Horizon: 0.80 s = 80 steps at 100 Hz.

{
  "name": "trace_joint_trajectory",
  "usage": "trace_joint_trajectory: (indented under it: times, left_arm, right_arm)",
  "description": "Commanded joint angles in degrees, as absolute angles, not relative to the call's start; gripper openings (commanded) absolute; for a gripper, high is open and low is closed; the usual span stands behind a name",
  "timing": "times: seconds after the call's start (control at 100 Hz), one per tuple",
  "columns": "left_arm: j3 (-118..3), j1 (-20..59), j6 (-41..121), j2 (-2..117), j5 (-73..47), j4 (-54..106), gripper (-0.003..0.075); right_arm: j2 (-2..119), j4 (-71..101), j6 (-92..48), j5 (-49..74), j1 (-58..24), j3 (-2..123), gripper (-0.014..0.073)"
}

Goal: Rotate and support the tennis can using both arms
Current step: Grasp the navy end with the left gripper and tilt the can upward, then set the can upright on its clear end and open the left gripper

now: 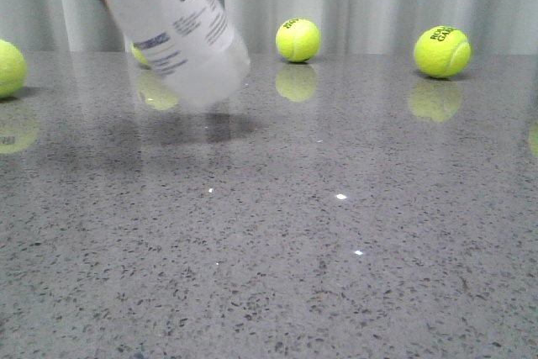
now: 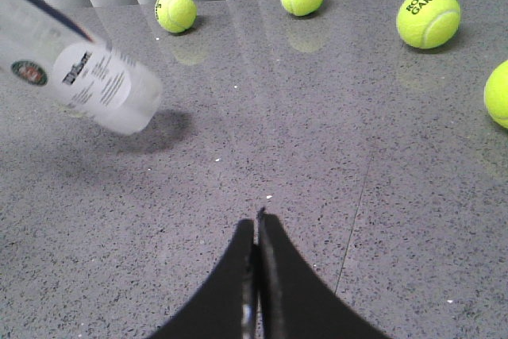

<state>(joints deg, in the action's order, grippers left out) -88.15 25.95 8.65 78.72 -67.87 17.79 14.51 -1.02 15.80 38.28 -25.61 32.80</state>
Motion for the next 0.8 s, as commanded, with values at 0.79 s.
trace_joint_trajectory:
  times: [0.79]
  left_arm:
    - [-93.4, 28.9, 5.4, 79.7, -70.2, 14.6, 0.0199]
  right_arm:
    - [15.2, -1.7, 15.8, 33.6, -25.2, 34.2, -0.0066]
